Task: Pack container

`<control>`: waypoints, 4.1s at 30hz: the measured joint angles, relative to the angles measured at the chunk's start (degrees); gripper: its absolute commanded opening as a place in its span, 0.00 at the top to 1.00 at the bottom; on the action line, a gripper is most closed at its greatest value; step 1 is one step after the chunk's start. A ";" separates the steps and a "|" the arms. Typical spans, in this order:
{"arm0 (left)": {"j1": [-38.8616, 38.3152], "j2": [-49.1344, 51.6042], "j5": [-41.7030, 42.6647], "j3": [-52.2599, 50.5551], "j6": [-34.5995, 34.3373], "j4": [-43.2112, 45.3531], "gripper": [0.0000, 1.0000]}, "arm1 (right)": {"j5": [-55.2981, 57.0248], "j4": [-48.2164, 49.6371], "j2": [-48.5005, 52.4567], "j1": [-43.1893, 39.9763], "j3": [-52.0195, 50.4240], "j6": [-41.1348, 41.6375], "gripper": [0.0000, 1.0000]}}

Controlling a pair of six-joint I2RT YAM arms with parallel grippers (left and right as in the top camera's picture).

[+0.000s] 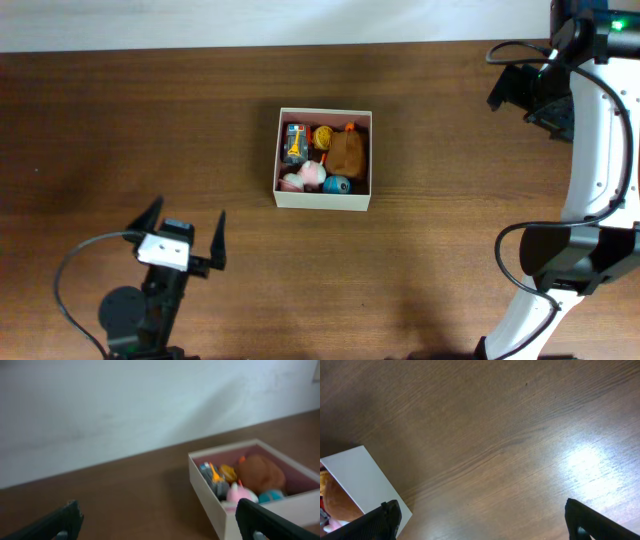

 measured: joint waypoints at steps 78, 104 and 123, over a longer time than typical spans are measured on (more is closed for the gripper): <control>-1.68 -17.94 -11.98 -13.77 0.00 -4.42 0.00 | 0.07 0.15 -2.21 3.96 -0.09 -0.04 0.01; -1.68 -17.99 -12.20 -13.77 0.00 -4.52 0.00 | 9.66 93.26 -78.27 19.98 -89.20 -0.92 0.01; -1.68 -17.99 -12.20 -13.77 0.00 -4.50 0.00 | 1.42 90.66 -113.92 10.91 -127.03 -4.66 0.01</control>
